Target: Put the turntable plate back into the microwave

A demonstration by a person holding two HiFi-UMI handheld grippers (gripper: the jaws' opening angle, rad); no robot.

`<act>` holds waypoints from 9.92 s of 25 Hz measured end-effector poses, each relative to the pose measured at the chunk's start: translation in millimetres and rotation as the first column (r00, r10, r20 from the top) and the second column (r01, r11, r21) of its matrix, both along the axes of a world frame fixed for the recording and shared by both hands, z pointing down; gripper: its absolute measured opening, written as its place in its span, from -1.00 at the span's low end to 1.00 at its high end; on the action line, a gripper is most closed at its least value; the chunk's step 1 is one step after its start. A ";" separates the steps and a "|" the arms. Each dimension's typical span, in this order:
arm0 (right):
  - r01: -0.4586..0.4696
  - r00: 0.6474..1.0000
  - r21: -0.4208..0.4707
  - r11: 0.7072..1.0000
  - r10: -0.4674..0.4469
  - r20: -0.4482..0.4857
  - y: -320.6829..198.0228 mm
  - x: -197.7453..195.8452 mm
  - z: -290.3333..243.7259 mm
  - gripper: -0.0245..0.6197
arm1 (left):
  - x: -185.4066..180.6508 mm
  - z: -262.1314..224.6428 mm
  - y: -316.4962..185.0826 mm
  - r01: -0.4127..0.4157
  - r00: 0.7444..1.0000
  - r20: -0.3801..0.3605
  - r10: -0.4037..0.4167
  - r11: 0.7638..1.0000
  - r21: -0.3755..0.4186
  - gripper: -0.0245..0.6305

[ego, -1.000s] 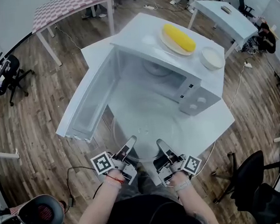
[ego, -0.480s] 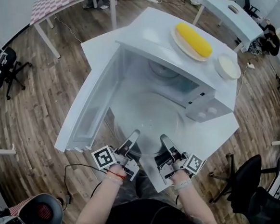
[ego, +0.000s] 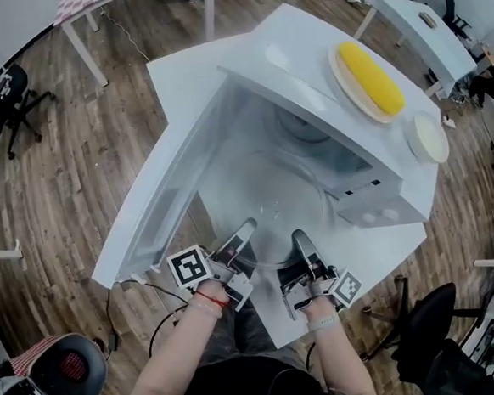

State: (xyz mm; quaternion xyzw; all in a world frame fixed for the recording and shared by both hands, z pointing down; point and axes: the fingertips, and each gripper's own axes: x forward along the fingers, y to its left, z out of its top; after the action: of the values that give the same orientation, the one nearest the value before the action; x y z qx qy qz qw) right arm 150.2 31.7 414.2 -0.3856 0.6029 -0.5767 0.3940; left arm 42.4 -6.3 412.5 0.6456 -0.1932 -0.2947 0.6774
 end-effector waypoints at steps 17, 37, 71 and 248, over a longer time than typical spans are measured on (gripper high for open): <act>-0.045 0.999 0.004 0.999 0.045 0.017 -32.4 15.6 7.0 -0.80 | 14.8 4.5 -33.9 0.011 1.000 -0.021 -0.011 1.000 -0.021 -0.82; -0.121 0.991 0.019 0.992 0.120 0.057 -50.4 27.6 12.9 -0.80 | 24.4 10.3 -55.8 0.018 1.000 -0.018 -0.018 0.999 -0.031 -0.82; 0.021 1.000 0.033 0.999 -0.021 0.008 -56.5 -27.0 11.4 -0.76 | 35.4 9.4 -90.6 0.047 0.999 0.017 -0.047 0.999 0.014 -0.82; 0.216 0.449 0.098 0.971 -0.010 -0.893 -36.7 -36.8 -49.1 -0.84 | 49.2 -34.3 -18.4 -0.352 0.756 0.653 -0.047 0.812 0.465 -0.89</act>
State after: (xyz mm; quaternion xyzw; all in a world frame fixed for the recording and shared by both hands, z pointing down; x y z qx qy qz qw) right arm 113.4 -5.0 365.1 -0.5469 0.7976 -0.2536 0.0189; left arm 91.6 -24.8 378.1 0.8900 -0.2595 -0.0421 0.3725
